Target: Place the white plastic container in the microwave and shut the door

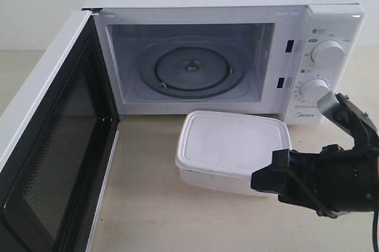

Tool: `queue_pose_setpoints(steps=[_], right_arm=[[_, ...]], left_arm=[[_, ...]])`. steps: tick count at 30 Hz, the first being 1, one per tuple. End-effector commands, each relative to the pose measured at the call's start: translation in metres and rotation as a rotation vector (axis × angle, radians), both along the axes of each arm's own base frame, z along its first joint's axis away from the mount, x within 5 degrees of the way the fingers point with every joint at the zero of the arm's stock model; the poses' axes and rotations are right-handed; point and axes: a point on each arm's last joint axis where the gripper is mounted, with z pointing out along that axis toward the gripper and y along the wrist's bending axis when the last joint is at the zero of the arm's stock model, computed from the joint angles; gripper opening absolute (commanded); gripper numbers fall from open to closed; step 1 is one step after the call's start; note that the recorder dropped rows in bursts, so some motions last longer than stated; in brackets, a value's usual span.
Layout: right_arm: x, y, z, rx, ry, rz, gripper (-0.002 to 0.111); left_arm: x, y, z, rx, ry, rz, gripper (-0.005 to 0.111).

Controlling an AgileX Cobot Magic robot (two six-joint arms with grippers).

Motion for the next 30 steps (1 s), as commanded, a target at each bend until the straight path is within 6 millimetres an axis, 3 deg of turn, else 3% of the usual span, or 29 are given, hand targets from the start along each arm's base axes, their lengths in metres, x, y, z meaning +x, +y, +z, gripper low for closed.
queue_pose_setpoints(steps=[1,8,12,22,30], right_arm=[[0.004,-0.001,-0.002,-0.014,0.006,-0.069,0.052],[0.012,0.001,-0.029,-0.005,0.137,-0.129,0.052],[0.02,0.003,-0.036,0.03,0.117,-0.161,0.052],[0.037,-0.006,-0.034,0.038,0.012,-0.343,0.052],[0.061,-0.008,-0.02,-0.012,-0.049,-0.425,0.052]], left_arm=[[0.0,0.0,-0.001,0.01,0.002,0.002,0.004],[0.0,0.0,-0.001,0.01,0.002,0.002,0.004],[0.0,0.0,-0.001,0.01,0.002,0.002,0.004],[0.0,0.0,-0.001,0.01,0.002,0.002,0.004],[0.0,0.0,-0.001,0.01,0.002,0.002,0.004]])
